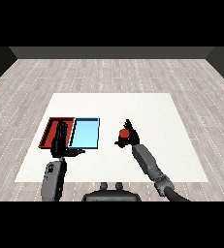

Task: Pick the red can and put it in the red box

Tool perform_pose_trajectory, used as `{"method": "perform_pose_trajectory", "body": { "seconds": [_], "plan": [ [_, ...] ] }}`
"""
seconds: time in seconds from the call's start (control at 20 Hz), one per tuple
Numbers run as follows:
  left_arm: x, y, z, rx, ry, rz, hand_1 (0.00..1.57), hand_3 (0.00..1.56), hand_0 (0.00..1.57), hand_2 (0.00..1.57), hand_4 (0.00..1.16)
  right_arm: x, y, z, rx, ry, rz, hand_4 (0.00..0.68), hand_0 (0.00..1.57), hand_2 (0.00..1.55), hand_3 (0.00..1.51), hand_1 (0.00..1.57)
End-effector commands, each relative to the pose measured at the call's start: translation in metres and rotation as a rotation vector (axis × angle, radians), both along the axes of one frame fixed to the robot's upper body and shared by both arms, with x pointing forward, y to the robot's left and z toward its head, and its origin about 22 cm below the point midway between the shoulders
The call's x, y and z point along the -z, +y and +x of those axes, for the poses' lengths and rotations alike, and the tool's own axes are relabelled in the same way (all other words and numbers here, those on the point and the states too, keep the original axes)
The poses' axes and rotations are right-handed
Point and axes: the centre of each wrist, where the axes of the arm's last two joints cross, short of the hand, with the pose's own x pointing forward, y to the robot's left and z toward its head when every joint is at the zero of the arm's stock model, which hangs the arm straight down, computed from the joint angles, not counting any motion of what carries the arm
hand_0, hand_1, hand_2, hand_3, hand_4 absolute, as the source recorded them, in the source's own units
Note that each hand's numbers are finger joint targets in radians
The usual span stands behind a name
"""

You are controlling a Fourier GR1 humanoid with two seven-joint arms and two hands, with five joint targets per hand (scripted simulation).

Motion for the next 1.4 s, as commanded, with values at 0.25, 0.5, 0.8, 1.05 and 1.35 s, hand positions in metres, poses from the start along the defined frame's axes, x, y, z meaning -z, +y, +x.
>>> {"method": "perform_pose_trajectory", "body": {
  "seconds": [0.25,0.5,0.8,1.05,1.35],
  "plan": [
    [-0.006,-0.01,-0.001,-0.008,-0.002,0.011,0.0,0.0,0.0,0.0,0.0,-0.004,0.019,0.006,-0.013,0.013,-0.016,0.0,0.0,0.0,0.0,0.0],
    [0.0,-0.02,-0.007,-0.003,-0.001,-0.006,0.0,0.0,0.0,0.0,0.0,0.01,0.008,-0.008,0.076,0.043,-0.055,0.0,0.0,0.0,0.0,0.0],
    [-0.004,-0.003,0.006,-0.016,-0.01,0.018,0.0,0.0,0.0,0.0,0.0,0.013,0.015,0.001,0.162,0.081,-0.188,0.614,1.47,1.46,1.42,1.47],
    [0.014,-0.022,0.003,-0.007,-0.016,0.002,0.0,0.0,0.0,0.0,0.0,-0.009,0.02,0.017,0.175,0.042,-0.199,0.589,1.47,1.45,1.4,1.47],
    [0.007,-0.013,-0.019,0.006,-0.002,0.003,0.0,0.0,0.0,0.0,0.0,-0.011,0.017,0.011,0.152,-0.01,-0.24,0.599,1.44,1.43,1.37,1.44]
  ]
}}
